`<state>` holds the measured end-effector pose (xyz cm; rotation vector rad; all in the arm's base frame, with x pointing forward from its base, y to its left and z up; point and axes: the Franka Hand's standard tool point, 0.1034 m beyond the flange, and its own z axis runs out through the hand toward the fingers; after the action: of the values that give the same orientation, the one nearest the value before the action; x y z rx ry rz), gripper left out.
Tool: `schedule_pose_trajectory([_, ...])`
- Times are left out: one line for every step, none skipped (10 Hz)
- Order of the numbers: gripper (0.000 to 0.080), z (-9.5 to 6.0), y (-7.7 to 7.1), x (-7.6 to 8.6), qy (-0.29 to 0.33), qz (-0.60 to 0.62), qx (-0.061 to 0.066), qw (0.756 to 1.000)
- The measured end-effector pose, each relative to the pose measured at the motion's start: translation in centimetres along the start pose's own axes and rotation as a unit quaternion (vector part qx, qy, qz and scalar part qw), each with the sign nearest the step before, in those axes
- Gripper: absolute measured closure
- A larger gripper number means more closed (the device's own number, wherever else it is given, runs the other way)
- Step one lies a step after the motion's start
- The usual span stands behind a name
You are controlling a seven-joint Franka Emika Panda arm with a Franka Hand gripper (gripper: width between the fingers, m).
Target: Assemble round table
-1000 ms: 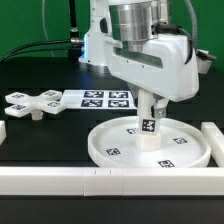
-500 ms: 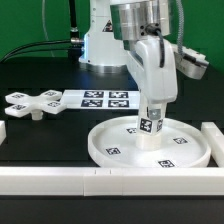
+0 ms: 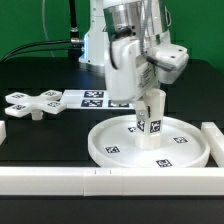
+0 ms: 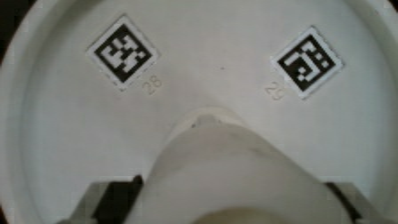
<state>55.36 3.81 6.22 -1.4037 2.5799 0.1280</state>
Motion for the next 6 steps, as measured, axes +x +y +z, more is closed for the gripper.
schedule_pose_trajectory([0.039, 0.02, 0.0, 0.02, 0.0, -0.008, 0.0, 1.0])
schedule_pose_trajectory([0.039, 0.07, 0.06, -0.01, 0.0, -0.021, -0.001, 1.0])
schedule_pose_trajectory([0.0209, 0.09, 0.2, -0.08, 0.001, -0.052, -0.008, 0.999])
schedule_pose_trajectory([0.0209, -0.02, 0.28, -0.43, -0.001, -0.083, -0.026, 0.996])
schedule_pose_trajectory([0.0163, 0.02, 0.19, -0.39, -0.001, -0.112, -0.023, 0.993])
schedule_pose_trajectory([0.0151, 0.06, 0.22, -0.36, -0.002, -0.167, -0.023, 0.986])
